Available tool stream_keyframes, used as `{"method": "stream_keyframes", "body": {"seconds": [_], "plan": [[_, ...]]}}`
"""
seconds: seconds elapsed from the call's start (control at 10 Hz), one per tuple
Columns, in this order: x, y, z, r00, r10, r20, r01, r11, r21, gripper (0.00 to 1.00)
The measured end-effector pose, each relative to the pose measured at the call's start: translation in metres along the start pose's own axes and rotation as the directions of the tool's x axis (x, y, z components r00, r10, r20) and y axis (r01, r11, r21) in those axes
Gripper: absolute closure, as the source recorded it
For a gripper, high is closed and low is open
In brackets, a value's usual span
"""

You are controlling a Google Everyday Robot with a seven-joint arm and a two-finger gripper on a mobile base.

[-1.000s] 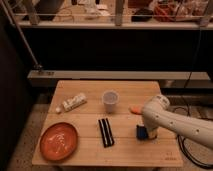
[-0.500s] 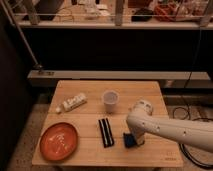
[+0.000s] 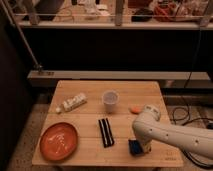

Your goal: Wipe the white sponge on the table

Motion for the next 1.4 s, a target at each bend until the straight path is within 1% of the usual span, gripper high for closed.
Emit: {"method": "stream_keyframes", "body": {"seconds": [0.2, 0.3, 0.4, 0.6, 0.7, 0.8, 0.9, 1.0, 1.1, 1.2, 1.3, 1.4], "plan": [[0.041, 0.028, 0.002, 0.997, 0.073, -0.024, -0.073, 0.997, -0.010, 1.00], [0.054, 0.036, 0.004, 0.994, 0.101, -0.031, -0.102, 0.995, -0.015, 1.00], [0.073, 0.044, 0.009, 0.989, 0.142, -0.045, -0.143, 0.990, -0.019, 1.00], [0.090, 0.040, 0.013, 0.982, 0.178, -0.055, -0.179, 0.984, -0.007, 1.00], [0.095, 0.030, 0.016, 0.981, 0.187, -0.054, -0.187, 0.982, -0.001, 1.00], [0.100, 0.010, 0.022, 0.979, 0.195, -0.052, -0.195, 0.981, 0.007, 1.00], [0.104, -0.003, 0.024, 0.980, 0.193, -0.054, -0.193, 0.981, 0.014, 1.00], [0.106, -0.022, 0.025, 0.981, 0.185, -0.057, -0.184, 0.982, 0.029, 1.00], [0.101, -0.044, 0.022, 0.985, 0.164, -0.059, -0.161, 0.986, 0.052, 1.00], [0.094, -0.056, 0.019, 0.987, 0.148, -0.055, -0.144, 0.987, 0.070, 1.00], [0.080, -0.069, 0.015, 0.990, 0.128, -0.051, -0.123, 0.988, 0.094, 1.00], [0.067, -0.079, 0.011, 0.993, 0.107, -0.044, -0.101, 0.989, 0.109, 1.00]]}}
